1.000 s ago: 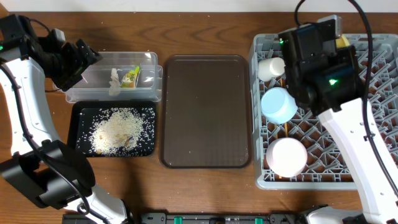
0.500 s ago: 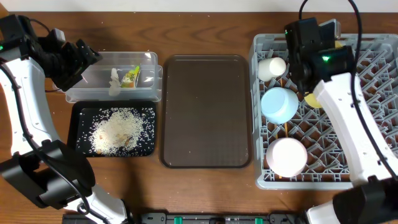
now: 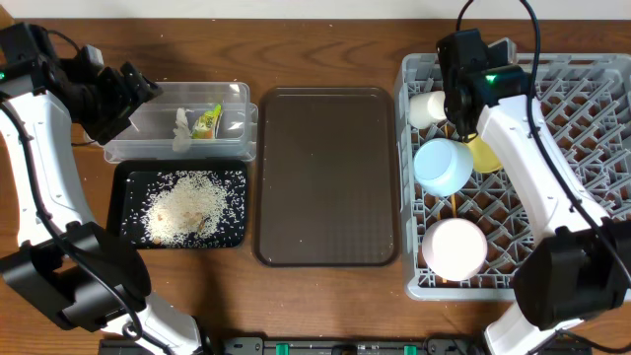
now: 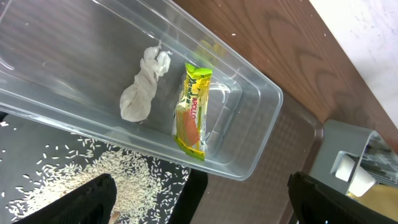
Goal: Sort waste into correct bins and load items into the dishwasher rack
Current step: 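Lift the yellow plate with the right gripper and stand it upright in the rack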
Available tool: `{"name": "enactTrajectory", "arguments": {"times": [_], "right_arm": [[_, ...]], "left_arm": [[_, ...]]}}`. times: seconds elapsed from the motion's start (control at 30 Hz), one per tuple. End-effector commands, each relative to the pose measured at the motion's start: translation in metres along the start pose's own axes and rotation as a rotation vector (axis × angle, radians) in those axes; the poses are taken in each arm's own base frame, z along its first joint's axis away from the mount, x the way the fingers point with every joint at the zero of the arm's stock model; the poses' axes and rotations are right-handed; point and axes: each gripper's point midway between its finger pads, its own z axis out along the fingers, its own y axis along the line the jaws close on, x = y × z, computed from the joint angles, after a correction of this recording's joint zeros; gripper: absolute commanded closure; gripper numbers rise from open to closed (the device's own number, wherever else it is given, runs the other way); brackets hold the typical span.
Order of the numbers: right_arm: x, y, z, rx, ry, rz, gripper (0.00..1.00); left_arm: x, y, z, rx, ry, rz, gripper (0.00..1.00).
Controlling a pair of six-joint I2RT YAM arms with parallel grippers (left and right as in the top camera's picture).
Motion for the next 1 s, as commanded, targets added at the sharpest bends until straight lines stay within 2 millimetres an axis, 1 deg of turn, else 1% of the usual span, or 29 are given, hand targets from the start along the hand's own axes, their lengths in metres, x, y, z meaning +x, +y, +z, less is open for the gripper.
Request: {"name": "enactTrajectory", "arguments": {"times": [0.0, 0.13, 0.23, 0.27, 0.3, 0.33, 0.37, 0.43, 0.47, 0.5, 0.6, 0.7, 0.8, 0.97], "right_arm": [[-0.003, 0.020, 0.008, -0.073, 0.004, 0.030, 0.99], [-0.010, 0.029, 0.009, -0.117, -0.017, 0.057, 0.98], [-0.012, 0.030, 0.009, -0.123, -0.021, 0.062, 0.63], [-0.012, 0.030, 0.009, -0.123, -0.023, 0.064, 0.53], [-0.013, 0.030, 0.009, -0.122, -0.026, 0.066, 0.39], [-0.015, 0.030, 0.009, -0.122, -0.033, 0.058, 0.32], [-0.016, 0.029, 0.009, -0.122, -0.038, 0.053, 0.28], [-0.020, 0.027, 0.008, -0.120, -0.052, 0.038, 0.08], [-0.022, 0.025, 0.006, -0.119, -0.061, 0.032, 0.03], [-0.024, 0.024, 0.005, -0.118, -0.067, 0.029, 0.01], [-0.031, 0.015, -0.003, -0.127, -0.098, 0.058, 0.01], [-0.039, 0.018, -0.017, -0.189, -0.144, 0.083, 0.01], [-0.048, 0.032, -0.034, -0.317, -0.200, 0.102, 0.01], [-0.067, 0.070, -0.080, -0.676, -0.320, 0.116, 0.01]], "left_arm": [[-0.001, 0.001, -0.002, -0.002, -0.005, 0.005, 0.09], [-0.001, 0.001, -0.002, -0.002, -0.005, 0.005, 0.09], [-0.001, 0.001, -0.002, -0.002, -0.004, 0.004, 0.09], [-0.001, 0.001, -0.002, -0.002, -0.004, 0.004, 0.09], [-0.001, 0.001, -0.002, -0.002, -0.004, 0.004, 0.09], [-0.001, 0.001, -0.002, -0.002, -0.004, 0.004, 0.09], [-0.001, 0.001, -0.002, -0.002, -0.005, 0.005, 0.09], [-0.001, 0.001, -0.002, -0.002, -0.004, 0.004, 0.09], [-0.001, 0.001, -0.002, -0.002, -0.004, 0.004, 0.09], [-0.001, 0.001, -0.002, -0.002, -0.004, 0.004, 0.09], [-0.001, 0.001, -0.002, -0.002, -0.004, 0.004, 0.09], [-0.001, 0.001, -0.002, -0.002, -0.004, 0.004, 0.09], [-0.001, 0.001, -0.002, -0.002, -0.004, 0.004, 0.09], [-0.001, 0.001, -0.002, -0.002, -0.004, 0.004, 0.09]]}}
